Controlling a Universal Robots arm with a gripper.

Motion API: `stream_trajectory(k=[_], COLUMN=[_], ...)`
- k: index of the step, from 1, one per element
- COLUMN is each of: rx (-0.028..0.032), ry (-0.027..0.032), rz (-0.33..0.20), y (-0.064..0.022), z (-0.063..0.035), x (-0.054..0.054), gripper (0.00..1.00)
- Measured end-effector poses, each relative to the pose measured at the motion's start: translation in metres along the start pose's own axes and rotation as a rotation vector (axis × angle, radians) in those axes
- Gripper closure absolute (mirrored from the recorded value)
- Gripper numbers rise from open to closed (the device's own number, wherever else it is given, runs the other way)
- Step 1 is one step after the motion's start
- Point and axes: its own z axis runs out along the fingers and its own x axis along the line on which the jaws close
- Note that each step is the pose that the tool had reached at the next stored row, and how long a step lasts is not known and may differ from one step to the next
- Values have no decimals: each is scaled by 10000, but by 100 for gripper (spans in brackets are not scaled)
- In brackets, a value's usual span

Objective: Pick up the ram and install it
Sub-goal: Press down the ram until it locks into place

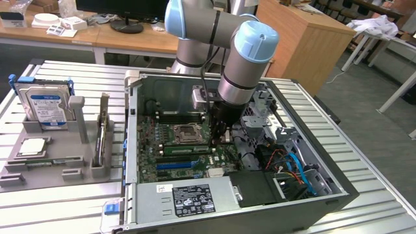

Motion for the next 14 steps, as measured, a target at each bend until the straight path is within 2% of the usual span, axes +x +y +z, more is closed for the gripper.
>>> stream_trajectory(k=[14], rx=[0], ry=[2], rz=[1], y=[0], z=[22], x=[1], gripper=[89])
